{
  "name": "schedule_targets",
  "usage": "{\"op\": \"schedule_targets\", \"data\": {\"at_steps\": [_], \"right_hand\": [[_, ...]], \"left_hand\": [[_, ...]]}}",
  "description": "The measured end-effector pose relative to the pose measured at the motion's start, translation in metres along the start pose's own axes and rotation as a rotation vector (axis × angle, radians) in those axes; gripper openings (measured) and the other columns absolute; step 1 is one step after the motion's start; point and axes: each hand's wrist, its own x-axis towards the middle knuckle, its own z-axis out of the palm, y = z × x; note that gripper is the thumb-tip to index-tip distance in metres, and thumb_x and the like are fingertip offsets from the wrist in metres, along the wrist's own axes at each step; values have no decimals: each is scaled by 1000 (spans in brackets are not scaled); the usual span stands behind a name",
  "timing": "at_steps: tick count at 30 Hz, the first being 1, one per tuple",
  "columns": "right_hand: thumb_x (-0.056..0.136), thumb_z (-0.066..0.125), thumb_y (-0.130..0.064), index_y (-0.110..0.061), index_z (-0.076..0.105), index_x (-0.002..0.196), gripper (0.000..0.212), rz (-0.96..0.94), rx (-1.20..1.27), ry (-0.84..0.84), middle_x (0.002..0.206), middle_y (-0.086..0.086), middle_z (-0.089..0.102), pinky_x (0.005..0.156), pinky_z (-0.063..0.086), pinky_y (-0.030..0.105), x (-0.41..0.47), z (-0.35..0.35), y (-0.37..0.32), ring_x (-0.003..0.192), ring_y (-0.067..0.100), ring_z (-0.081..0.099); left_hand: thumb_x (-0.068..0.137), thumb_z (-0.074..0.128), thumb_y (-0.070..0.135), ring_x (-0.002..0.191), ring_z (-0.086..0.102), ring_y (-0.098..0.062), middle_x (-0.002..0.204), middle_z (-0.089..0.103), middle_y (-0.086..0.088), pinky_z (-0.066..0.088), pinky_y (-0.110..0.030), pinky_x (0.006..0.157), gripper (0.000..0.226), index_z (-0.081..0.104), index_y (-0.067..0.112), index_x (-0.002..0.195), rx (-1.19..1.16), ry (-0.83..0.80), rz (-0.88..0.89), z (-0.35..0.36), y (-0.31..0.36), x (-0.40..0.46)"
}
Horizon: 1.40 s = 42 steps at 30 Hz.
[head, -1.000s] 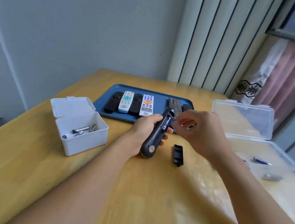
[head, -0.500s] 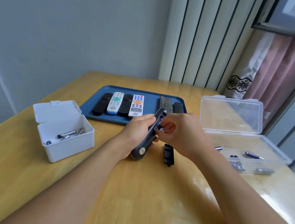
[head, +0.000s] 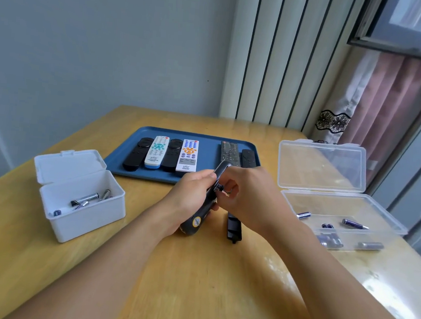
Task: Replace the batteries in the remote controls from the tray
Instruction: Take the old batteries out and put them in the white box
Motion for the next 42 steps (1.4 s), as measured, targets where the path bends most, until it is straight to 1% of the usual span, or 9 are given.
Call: {"op": "schedule_targets", "data": {"at_steps": [5, 10, 17, 21, 28, 33, 36, 39, 42], "right_hand": [[79, 70, -23, -20, 71, 86, 8, -6, 4, -7, 75, -5, 71, 68, 57, 38, 1, -3, -2, 73, 19, 65], [78, 69, -23, -18, 72, 85, 9, 2, -21, -29, 75, -2, 70, 65, 57, 37, 2, 0, -4, 70, 20, 65], [77, 69, -25, -19, 70, 81, 7, 30, -14, -14, 74, -3, 69, 65, 56, 38, 2, 0, -2, 70, 19, 64], [72, 67, -25, -19, 66, 76, 8, 61, -3, -8, 71, -2, 68, 63, 56, 40, 1, 3, -4, 69, 22, 64], [72, 65, -20, -15, 65, 78, 8, 51, -11, 7, 69, 2, 68, 62, 55, 40, -1, 5, -9, 66, 25, 63], [74, 61, -13, -21, 73, 85, 18, 64, 62, 83, 65, -1, 67, 60, 55, 33, -1, 2, -4, 62, 18, 61], [78, 63, -7, -25, 78, 90, 26, 106, 126, 36, 66, -3, 68, 61, 55, 29, -3, 0, -5, 63, 14, 63], [81, 65, -6, -18, 78, 89, 20, 191, 300, -18, 65, -3, 72, 60, 58, 28, -4, 1, -6, 60, 10, 69], [85, 73, -5, -13, 77, 87, 10, 234, 479, 57, 65, 4, 71, 59, 62, 32, -6, -3, -8, 56, 14, 72]], "left_hand": [[108, 37, 25, 59, 56, -18, 85, 65, -17, 47, -31, 54, 35, 68, 14, 95, -17, 0, -13, 1, 2, 0], [108, 37, 24, 54, 56, -17, 70, 62, -9, 47, -29, 52, 35, 68, 10, 99, -16, 7, -17, 1, 4, -2], [109, 35, 27, 61, 57, -19, 85, 63, -16, 49, -30, 54, 36, 68, 15, 97, 30, 2, -13, 1, 3, -1], [108, 36, 25, 60, 54, -20, 82, 62, -17, 48, -31, 54, 36, 67, 14, 94, 32, 1, 0, 1, 2, -1], [108, 37, 27, 64, 58, -19, 78, 67, -5, 49, -28, 54, 37, 70, 17, 98, 9, 33, -3, 2, 1, 1], [109, 34, 24, 55, 58, -18, 65, 63, -5, 47, -28, 52, 37, 64, 11, 92, -59, 54, -59, 0, 2, 1], [109, 35, 24, 58, 60, -20, 69, 65, -7, 48, -28, 55, 35, 64, 9, 96, -119, 55, -93, -1, 4, 1], [108, 36, 23, 58, 59, -22, 70, 63, -11, 49, -29, 53, 34, 64, 5, 102, -179, 58, -118, -2, 6, 1], [108, 36, 25, 60, 60, -23, 70, 64, -12, 50, -29, 52, 34, 63, 5, 101, -237, 45, -158, -1, 10, -5]]}}
